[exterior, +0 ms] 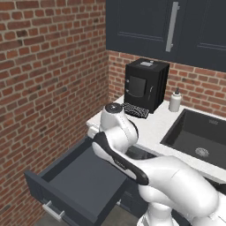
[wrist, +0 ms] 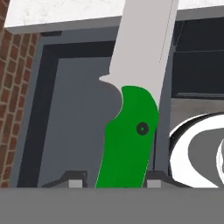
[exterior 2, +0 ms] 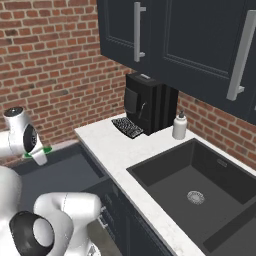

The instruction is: Pick up the knife from the drawer and place it on the cutting board. Then place the meat from the plate to the cutting board.

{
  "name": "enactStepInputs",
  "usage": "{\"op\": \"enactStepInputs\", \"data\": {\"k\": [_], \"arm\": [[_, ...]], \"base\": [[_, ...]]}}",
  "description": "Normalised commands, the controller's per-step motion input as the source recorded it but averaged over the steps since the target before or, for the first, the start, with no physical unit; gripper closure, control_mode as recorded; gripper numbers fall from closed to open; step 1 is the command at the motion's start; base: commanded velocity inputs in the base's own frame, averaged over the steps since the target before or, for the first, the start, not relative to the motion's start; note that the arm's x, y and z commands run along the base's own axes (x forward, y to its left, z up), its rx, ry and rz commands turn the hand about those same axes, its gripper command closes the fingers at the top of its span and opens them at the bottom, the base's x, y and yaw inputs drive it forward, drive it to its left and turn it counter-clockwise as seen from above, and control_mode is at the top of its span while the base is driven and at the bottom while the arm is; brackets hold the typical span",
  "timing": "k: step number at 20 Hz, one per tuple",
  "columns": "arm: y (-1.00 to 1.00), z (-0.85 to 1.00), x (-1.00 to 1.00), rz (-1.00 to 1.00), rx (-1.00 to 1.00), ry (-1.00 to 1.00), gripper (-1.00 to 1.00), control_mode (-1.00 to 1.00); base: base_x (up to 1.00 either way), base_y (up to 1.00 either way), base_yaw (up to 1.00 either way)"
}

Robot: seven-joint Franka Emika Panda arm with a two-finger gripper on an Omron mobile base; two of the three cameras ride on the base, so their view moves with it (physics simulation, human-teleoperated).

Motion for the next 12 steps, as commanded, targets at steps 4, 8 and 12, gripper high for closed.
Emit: {"op": "enactStepInputs", "data": {"k": [4, 8, 12], "arm": [[-0.83, 0.37, -0.53, -0.09, 0.0, 0.0, 1.0, -1.0], [-0.78, 0.56, -0.41, -0.1, 0.01, 0.0, 1.0, -1.0], [-0.62, 0.78, -0.18, -0.11, 0.01, 0.02, 1.0, -1.0]], "base": [[0.0, 0.0, 0.0], [0.0, 0.0, 0.0], [0.0, 0.0, 0.0]]}}
